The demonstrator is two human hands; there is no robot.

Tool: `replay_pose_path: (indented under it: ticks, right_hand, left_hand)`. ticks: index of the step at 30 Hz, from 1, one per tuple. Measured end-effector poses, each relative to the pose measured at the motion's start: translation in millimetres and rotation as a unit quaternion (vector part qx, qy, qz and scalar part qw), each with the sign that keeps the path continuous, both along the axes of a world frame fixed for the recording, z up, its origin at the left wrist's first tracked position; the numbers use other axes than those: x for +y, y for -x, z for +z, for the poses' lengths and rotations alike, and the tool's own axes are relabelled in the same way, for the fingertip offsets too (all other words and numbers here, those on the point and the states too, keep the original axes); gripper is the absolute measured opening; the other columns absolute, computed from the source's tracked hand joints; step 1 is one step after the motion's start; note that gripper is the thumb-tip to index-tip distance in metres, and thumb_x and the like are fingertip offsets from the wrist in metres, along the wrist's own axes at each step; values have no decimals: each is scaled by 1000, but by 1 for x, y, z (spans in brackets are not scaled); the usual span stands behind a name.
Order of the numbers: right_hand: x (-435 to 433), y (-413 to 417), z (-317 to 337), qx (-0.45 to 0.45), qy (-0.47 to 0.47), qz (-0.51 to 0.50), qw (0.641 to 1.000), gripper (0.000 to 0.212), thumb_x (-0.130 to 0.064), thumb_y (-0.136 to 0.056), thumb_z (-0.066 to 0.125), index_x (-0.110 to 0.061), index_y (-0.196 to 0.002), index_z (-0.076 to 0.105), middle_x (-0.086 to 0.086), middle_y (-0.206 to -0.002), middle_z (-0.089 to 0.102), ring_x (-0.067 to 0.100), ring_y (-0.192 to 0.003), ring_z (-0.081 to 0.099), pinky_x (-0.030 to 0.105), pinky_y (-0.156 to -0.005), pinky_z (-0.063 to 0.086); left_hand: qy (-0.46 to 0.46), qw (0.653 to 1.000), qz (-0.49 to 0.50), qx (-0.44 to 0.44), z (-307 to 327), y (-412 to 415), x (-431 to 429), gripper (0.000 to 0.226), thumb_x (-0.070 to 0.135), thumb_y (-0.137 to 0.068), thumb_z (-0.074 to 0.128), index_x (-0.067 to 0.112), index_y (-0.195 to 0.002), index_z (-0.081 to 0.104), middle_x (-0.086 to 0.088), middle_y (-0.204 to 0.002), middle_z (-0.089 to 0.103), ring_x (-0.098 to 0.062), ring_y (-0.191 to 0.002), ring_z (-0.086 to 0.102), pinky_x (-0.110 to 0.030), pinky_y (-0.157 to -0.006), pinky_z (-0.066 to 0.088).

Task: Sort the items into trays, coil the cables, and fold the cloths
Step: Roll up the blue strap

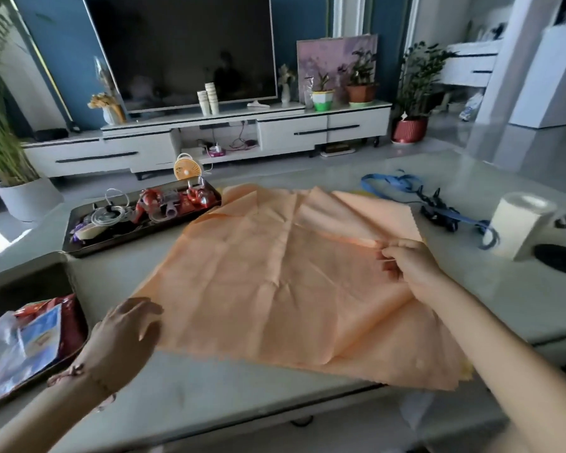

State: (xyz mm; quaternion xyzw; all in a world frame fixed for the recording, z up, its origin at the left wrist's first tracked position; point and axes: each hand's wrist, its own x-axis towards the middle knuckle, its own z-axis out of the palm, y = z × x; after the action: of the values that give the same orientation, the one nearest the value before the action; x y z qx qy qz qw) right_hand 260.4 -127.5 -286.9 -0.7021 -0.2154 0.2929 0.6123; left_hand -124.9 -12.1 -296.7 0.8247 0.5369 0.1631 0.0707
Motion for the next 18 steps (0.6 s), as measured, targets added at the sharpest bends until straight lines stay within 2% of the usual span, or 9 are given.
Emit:
replay_pose_path:
  ticks: [2,4,6,9,11,13,14,16,18]
  right_hand:
    - [-9,-21,-4,-12,12,-24,1000,22,3,-89,45,-10,-81,60,6,-70,58,10,-45,50,12,-35,36]
    - [-22,-43,-10,-29,24,-58,998,19,1,-89,46,-10,-84,60,7,-72,60,14,-52,49,14,-36,38]
    - [-32,-59,-18,-41,31,-97,994,20,1,-88,45,-9,-84,61,6,-70,61,16,-53,50,21,-43,43]
    - [-43,-81,-27,-51,50,-141,987,21,2,-87,45,-7,-92,63,4,-70,59,17,-56,52,28,-54,47]
    - [-43,-91,-28,-84,64,-153,983,24,1,-87,44,-6,-99,64,3,-82,62,19,-70,58,30,-64,50]
    - [-48,-101,-28,-179,102,-170,964,27,2,-87,45,-5,-106,62,8,-107,59,23,-94,58,28,-83,46]
    - [-50,-105,-29,-229,122,-172,951,26,3,-86,46,-5,-107,60,11,-118,52,25,-99,57,25,-84,41]
    - [-54,-115,-35,-277,150,-179,932,22,4,-86,47,-4,-104,55,15,-126,39,28,-91,55,23,-75,36]
    - [-53,-121,-35,-212,146,-213,942,21,2,-85,45,-6,-103,51,16,-127,34,24,-76,50,25,-72,38]
  left_hand:
    - [-15,997,-75,-8,-2,-52,-8,22,12,-88,58,14,-108,65,-8,-134,51,-30,-124,47,-41,-105,34]
    - [-18,989,-145,-30,-3,-111,-17,25,16,-91,53,15,-114,62,-5,-138,48,-25,-128,43,-34,-105,30]
    - [-6,980,-194,-53,-7,-164,-26,31,24,-94,45,15,-120,59,-4,-139,47,-22,-130,40,-29,-104,28]
    - [4,973,-228,-23,-21,-235,-39,39,31,-96,41,25,-134,45,4,-148,35,-12,-138,27,-24,-107,21]
    - [28,971,-235,14,-30,-265,-44,47,37,-96,41,28,-142,33,5,-155,20,-12,-143,14,-27,-111,13]
    - [54,966,-244,58,-38,-290,-50,54,46,-95,37,28,-144,24,4,-156,10,-15,-143,5,-33,-113,6]
    - [58,965,-245,69,-41,-297,-53,56,49,-95,35,27,-144,20,4,-156,7,-17,-143,2,-36,-113,2]
    - [51,966,-237,87,-50,-309,-58,61,52,-94,28,25,-147,13,2,-156,0,-18,-143,-3,-39,-114,-4]
    - [25,972,-216,94,-54,-312,-60,63,54,-94,24,26,-148,9,0,-158,-4,-19,-144,-5,-39,-114,-7]
